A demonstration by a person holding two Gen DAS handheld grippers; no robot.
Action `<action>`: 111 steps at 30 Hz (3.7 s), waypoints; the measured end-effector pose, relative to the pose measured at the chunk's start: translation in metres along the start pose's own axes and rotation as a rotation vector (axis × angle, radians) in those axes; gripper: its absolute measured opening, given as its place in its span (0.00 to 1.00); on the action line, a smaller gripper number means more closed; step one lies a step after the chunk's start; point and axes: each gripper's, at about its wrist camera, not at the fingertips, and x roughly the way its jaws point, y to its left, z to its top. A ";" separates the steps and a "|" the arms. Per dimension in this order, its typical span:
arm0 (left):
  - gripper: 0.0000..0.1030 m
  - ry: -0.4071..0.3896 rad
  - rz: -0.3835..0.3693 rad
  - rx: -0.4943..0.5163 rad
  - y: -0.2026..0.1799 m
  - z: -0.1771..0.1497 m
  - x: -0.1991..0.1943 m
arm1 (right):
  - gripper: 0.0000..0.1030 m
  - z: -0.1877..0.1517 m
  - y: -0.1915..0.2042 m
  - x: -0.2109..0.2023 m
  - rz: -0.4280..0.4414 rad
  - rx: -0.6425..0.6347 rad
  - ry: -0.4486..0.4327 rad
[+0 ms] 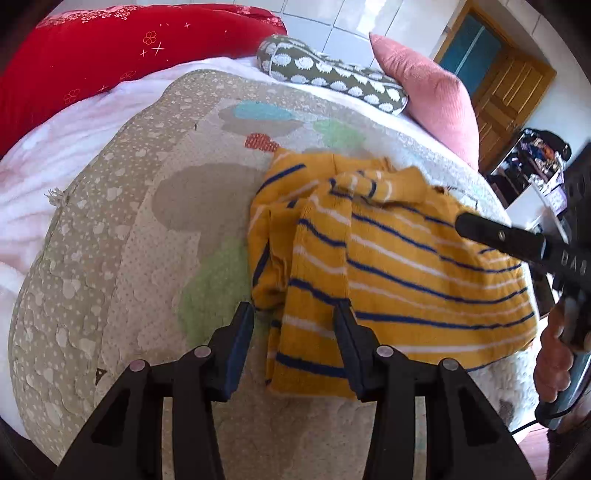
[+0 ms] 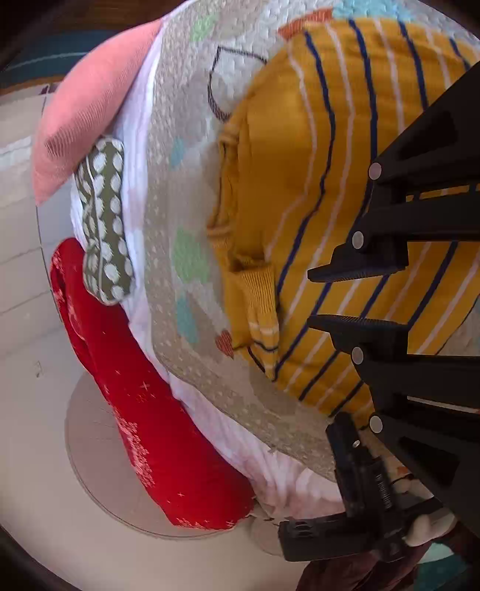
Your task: Fold small clothes
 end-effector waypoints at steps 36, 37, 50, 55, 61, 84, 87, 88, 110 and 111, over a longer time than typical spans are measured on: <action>0.64 -0.112 0.120 0.181 -0.040 0.078 0.005 | 0.44 -0.092 -0.067 -0.162 -0.318 0.050 -0.189; 0.64 -0.082 0.128 0.188 -0.044 0.088 0.020 | 0.44 -0.102 -0.076 -0.171 -0.315 0.080 -0.200; 0.08 0.073 0.100 0.024 -0.031 0.114 0.076 | 0.45 -0.171 -0.151 -0.194 -0.365 0.253 -0.229; 0.13 0.082 0.156 -0.033 -0.016 0.109 0.080 | 0.45 -0.157 -0.154 -0.182 -0.331 0.242 -0.248; 0.14 0.057 0.170 -0.021 -0.024 0.107 0.076 | 0.45 -0.134 -0.137 -0.172 -0.308 0.199 -0.267; 0.65 -0.306 0.284 0.191 -0.071 -0.013 -0.107 | 0.51 -0.190 -0.070 -0.194 -0.273 0.146 -0.292; 0.66 -0.326 0.301 0.216 -0.075 -0.015 -0.112 | 0.53 -0.191 -0.063 -0.195 -0.273 0.127 -0.295; 0.66 -0.333 0.308 0.222 -0.075 -0.015 -0.113 | 0.53 -0.190 -0.060 -0.194 -0.272 0.118 -0.294; 0.71 -0.137 0.120 0.079 -0.005 0.038 -0.029 | 0.61 -0.142 0.048 -0.065 -0.206 -0.247 -0.170; 0.71 -0.108 0.101 0.057 0.002 0.044 -0.020 | 0.62 -0.139 0.061 -0.055 -0.210 -0.298 -0.169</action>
